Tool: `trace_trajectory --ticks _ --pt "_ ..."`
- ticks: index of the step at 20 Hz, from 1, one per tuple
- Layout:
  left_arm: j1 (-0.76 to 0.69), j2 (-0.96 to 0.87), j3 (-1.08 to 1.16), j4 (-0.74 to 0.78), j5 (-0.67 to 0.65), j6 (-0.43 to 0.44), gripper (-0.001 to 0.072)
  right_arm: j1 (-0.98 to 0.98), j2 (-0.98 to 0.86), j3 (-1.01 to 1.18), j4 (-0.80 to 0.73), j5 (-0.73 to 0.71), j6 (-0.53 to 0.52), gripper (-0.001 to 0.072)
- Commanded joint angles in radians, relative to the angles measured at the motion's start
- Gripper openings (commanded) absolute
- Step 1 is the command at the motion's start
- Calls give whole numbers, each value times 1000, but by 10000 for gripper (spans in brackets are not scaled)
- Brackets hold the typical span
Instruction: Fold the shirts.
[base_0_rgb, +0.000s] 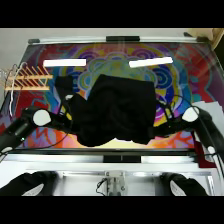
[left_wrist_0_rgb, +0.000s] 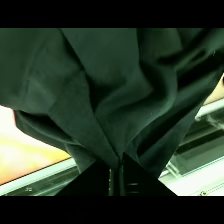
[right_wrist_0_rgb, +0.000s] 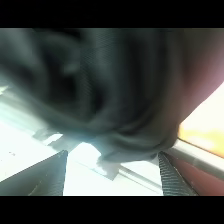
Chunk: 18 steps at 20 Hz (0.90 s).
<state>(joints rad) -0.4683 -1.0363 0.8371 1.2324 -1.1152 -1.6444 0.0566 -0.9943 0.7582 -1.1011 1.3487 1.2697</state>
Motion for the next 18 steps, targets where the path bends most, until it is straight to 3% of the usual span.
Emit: trace_trajectory --ticks 1,4,6,12,18 --pt "-21 2 -45 11 26 -19 63 2 35 214 4 24 -15 662" --pt "22 2 -45 10 44 -19 63 41 -29 482 45 -142 68 660" --pt "39 2 -45 10 70 -19 63 148 -140 571 46 -180 89 660" --pt "46 4 -45 10 76 -19 64 423 -558 594 48 -154 112 669" --pt "46 4 -45 10 87 -18 64 481 -680 594 23 -154 128 668"
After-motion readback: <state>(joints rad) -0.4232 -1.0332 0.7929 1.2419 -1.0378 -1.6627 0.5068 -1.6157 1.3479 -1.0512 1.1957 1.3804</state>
